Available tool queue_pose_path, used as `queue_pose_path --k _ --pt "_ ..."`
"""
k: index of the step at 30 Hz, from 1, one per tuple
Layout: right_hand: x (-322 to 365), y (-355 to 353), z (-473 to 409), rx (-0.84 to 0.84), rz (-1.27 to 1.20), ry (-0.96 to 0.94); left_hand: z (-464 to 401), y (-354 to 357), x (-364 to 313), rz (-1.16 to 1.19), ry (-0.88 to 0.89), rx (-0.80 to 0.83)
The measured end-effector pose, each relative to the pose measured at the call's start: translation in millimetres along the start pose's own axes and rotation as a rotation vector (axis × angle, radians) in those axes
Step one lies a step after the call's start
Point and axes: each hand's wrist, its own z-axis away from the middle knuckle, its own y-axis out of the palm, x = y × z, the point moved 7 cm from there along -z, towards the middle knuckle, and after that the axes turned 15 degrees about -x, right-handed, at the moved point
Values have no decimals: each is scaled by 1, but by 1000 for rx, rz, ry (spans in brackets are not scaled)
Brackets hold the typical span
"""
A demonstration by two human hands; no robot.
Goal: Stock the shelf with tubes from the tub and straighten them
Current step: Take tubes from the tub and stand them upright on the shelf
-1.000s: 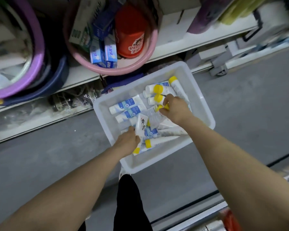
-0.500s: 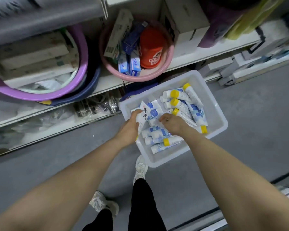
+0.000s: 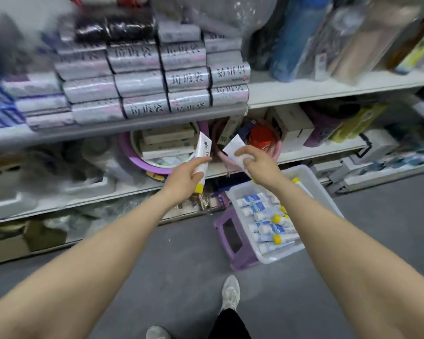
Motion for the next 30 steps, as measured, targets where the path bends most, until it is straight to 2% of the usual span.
queue_pose_path --k 10,18,25,30 --pt "234 27 51 -113 -76 -453 32 -233 5 -61 126 -407" --pt "405 39 94 -234 -186 -766 76 -402 18 -21 144 -694" --pt "543 57 119 -245 -216 -1058 104 -529 24 -120 155 -914" --pt "626 73 116 -272 -289 -1157 101 -600 39 -127 172 -1031"
